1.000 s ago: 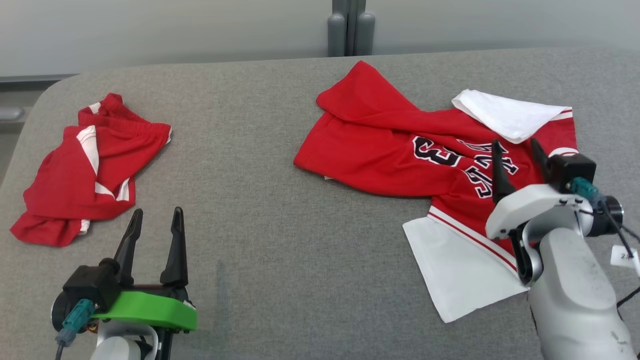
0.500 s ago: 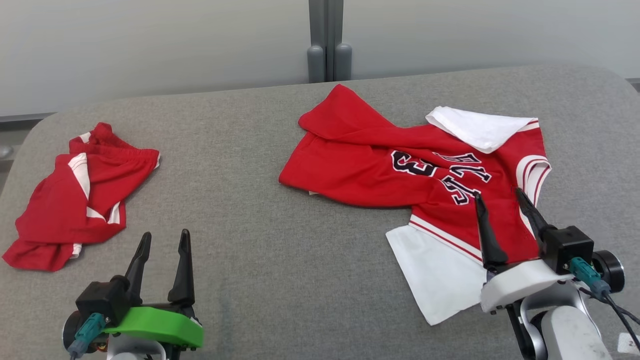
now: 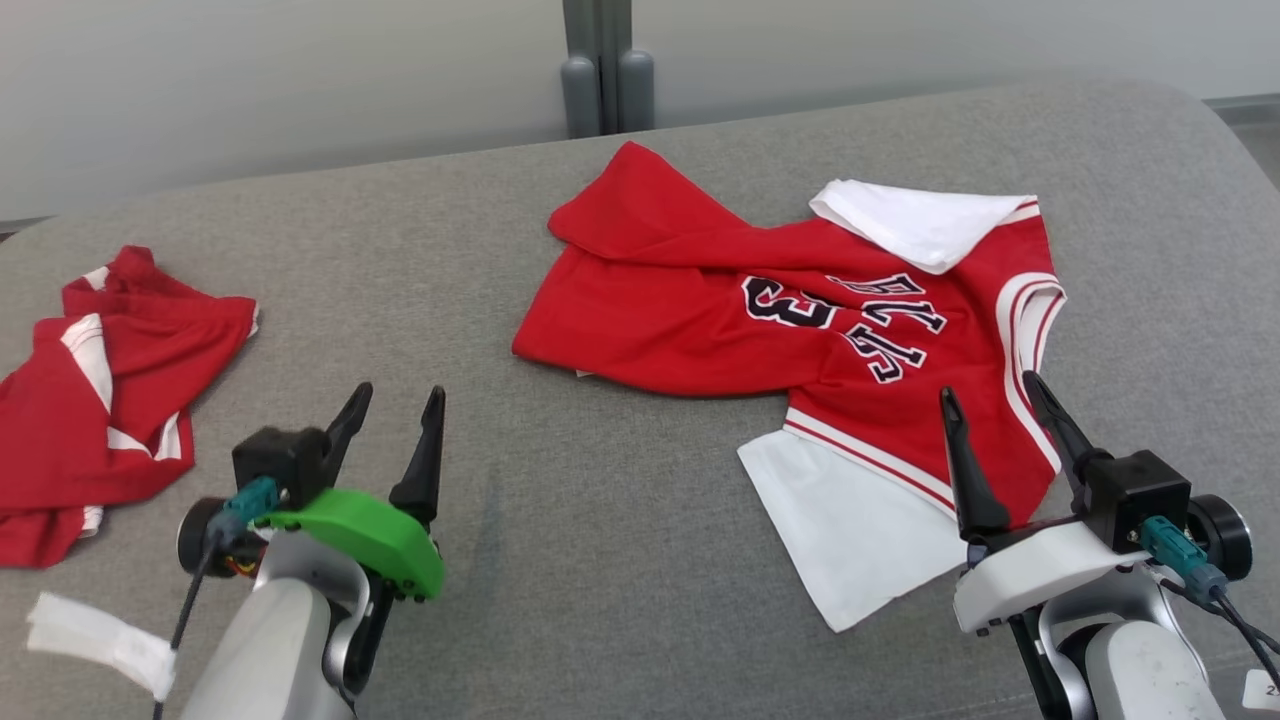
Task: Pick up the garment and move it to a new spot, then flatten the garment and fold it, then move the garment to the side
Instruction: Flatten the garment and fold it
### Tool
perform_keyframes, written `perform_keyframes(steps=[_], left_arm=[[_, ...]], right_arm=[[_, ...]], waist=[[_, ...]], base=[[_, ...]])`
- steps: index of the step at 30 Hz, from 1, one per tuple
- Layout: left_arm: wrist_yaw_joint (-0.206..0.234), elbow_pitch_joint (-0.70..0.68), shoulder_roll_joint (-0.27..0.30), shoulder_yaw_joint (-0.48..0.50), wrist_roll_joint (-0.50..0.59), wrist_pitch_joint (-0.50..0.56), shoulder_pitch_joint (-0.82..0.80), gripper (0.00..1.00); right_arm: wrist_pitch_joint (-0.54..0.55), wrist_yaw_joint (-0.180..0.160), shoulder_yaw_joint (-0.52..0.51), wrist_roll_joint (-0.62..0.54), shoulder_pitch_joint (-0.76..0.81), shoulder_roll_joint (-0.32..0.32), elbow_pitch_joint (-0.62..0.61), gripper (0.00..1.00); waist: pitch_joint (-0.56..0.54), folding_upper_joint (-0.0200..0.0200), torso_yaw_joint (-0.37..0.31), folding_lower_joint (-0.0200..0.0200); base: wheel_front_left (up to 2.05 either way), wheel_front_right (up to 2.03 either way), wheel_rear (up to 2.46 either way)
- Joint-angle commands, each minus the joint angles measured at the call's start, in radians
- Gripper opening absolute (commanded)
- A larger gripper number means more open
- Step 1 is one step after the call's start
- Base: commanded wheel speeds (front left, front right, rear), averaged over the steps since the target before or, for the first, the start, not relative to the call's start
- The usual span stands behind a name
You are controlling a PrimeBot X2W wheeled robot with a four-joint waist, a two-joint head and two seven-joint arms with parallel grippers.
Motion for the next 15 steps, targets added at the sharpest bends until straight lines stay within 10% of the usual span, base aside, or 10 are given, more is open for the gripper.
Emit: perform_keyframes(steps=[1,15], left_arm=[[-0.006,0.031,0.015,-0.014,-0.018,0.010,-0.050,1.00],[-0.007,0.285,0.089,-0.234,-0.195,0.125,-0.356,1.00]], right_arm=[[0.002,-0.001,0.008,0.005,-0.015,-0.002,-0.006,1.00],[-0.035,-0.001,0.028,0.035,-0.070,-0.001,0.012,1.00]], waist=[[0.046,0.0000,-0.046,0.0000],[0.186,0.0000,-0.198,0.0000]], base=[[0.00,0.00,0.00],[0.00,0.00,0.00]])
